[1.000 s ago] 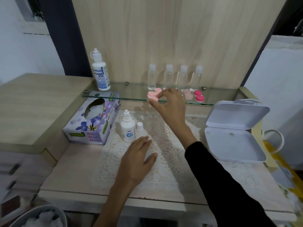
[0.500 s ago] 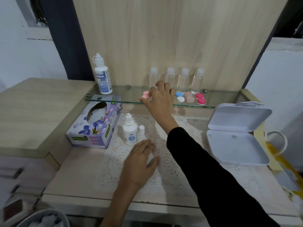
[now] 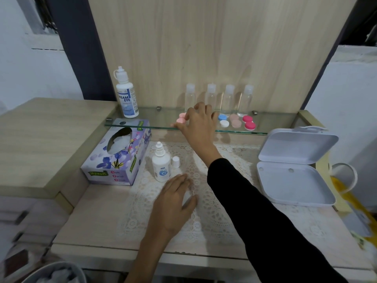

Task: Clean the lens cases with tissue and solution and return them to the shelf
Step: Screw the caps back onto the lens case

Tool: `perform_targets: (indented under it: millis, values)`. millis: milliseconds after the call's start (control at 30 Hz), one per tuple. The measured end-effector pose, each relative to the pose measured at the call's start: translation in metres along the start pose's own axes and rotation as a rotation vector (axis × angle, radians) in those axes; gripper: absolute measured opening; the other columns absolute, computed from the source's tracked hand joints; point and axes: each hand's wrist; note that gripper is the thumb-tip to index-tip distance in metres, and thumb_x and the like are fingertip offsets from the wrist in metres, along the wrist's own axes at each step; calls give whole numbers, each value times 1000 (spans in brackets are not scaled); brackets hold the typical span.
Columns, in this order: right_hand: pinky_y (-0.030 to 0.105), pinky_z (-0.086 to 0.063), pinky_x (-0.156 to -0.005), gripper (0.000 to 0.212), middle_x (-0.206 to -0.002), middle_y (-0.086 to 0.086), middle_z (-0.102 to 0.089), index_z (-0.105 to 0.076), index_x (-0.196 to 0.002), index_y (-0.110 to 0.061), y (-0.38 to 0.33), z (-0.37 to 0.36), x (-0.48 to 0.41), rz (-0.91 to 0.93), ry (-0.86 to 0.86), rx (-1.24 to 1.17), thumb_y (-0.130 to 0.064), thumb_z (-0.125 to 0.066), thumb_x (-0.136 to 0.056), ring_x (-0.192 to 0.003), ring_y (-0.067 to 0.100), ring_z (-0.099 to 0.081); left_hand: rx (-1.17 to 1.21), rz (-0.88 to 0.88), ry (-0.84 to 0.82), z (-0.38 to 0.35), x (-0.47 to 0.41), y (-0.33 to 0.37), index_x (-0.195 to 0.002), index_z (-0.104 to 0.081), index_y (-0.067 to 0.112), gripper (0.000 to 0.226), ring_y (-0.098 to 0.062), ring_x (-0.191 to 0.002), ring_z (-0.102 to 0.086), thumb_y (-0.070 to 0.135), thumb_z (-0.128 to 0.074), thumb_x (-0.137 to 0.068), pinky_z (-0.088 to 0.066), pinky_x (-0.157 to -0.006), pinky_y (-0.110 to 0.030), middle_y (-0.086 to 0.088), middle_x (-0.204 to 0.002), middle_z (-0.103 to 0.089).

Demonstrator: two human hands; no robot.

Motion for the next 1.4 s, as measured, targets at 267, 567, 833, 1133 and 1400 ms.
perform_targets:
  millis: [267,567,833,1133,1400]
  values:
    - [37,-24,-84,48,-116,6,-57,-68,-102,-17,18,4,15,-42,145,-61,-57,-69,-75,-107,26,-49,-10,15,5,0,1,0,-132,-54,18,62,0,-132,-28,56,-35,-86,-14,-107,-14,8,-143,-45]
    - [42,-29,-90,33,-114,7,-58,-69,-91,-15,35,4,20,-35,182,-53,-45,-72,-77,-111,29,-49,-3,25,-11,1,1,1,-135,-51,20,68,7,-131,-19,60,-30,-85,-7,-104,-7,11,-145,-41]
    - [39,-25,-95,20,-117,7,-58,-71,-88,-12,31,13,23,-61,171,-168,-30,-69,-79,-115,28,-49,-2,23,-13,2,1,0,-135,-51,20,68,7,-131,-19,60,-30,-84,-7,-104,-6,11,-145,-41]
    - [42,-42,-86,22,-99,-10,-55,-67,-102,-20,55,51,89,-48,22,-548,-35,-61,-88,-99,17,-50,4,16,-4,-2,1,-3,-132,-55,17,65,1,-131,-28,59,-34,-86,-17,-107,-15,8,-142,-46]
    - [46,-42,-86,20,-105,-12,-59,-67,-108,-26,91,50,158,-50,-229,-535,-30,-61,-89,-98,12,-48,28,9,20,-1,3,-1,-131,-56,17,65,2,-130,-29,58,-37,-84,-17,-109,-18,7,-141,-47]
Point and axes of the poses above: each hand's wrist, its own x-axis away from the middle knuckle, its own z-axis out of the back of the hand, y = z × x
